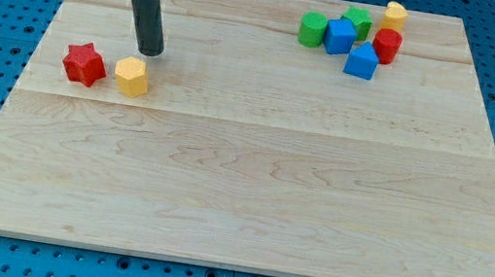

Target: Push the red star close to the yellow hexagon

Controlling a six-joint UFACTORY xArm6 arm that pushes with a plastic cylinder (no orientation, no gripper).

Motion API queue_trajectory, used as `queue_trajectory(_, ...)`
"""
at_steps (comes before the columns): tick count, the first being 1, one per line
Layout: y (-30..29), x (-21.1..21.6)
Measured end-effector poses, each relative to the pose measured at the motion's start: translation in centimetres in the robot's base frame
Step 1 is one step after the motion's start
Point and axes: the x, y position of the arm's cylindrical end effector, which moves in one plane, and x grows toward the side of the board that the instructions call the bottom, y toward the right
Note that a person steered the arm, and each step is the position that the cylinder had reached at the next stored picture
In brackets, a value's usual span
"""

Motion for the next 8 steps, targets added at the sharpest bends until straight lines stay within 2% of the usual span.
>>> queue_trajectory(2,0.6,-0.1)
queue_trajectory(3,5.1,-0.2)
queue_trajectory(4,0.2,-0.9)
queue_trajectory(5,-7.3,-1.0)
queue_trajectory(6,-10.3,0.4)
queue_trajectory(8,-3.6,4.2)
